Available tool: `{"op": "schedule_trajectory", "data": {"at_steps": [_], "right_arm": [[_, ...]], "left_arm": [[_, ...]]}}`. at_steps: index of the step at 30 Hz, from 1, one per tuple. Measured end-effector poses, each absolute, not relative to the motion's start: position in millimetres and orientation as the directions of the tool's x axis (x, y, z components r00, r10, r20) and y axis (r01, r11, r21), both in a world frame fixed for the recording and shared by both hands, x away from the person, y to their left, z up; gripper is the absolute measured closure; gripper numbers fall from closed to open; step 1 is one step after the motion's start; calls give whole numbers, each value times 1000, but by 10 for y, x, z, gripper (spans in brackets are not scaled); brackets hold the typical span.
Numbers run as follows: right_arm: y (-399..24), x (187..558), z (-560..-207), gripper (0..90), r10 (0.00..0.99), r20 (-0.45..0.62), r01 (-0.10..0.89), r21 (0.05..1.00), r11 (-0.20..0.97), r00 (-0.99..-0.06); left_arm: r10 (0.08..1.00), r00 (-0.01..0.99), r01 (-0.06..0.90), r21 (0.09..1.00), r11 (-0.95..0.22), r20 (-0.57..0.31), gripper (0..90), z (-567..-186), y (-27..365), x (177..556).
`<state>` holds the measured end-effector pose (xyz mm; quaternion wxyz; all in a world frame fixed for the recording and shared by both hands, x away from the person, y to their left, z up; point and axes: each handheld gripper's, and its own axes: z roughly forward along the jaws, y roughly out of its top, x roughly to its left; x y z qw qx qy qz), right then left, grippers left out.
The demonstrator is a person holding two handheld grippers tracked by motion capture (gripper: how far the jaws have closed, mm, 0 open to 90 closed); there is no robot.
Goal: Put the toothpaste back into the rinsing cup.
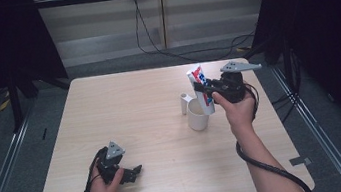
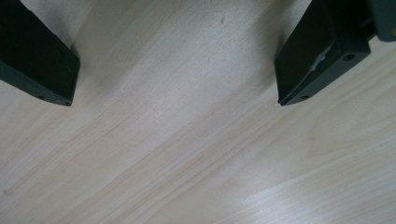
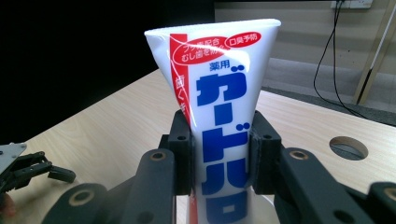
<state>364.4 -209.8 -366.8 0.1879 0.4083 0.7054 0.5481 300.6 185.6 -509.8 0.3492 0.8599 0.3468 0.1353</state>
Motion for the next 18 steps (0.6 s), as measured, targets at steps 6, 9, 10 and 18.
{"op": "schedule_trajectory", "data": {"at_steps": [6, 9, 10, 18], "right_arm": [[-2076, 3698, -3679, 680, 787, 184, 363, 930, 54, -589], [-2076, 3720, -3681, 679, 789, 188, 356, 933, 42, -585], [-2076, 3726, -3684, 679, 791, 189, 359, 933, 41, -582], [-2080, 3767, -3722, 677, 806, 181, 352, 935, 37, -564]], "left_arm": [[691, 723, 502, 694, -516, -9, 0, -5098, 1856, 3006], [691, 723, 502, 695, -515, -9, 0, -5098, 1856, 3006], [691, 723, 502, 695, -515, -10, 0, -5099, 1856, 3006], [691, 723, 503, 694, -515, -10, 0, -5098, 1856, 3005]]}}
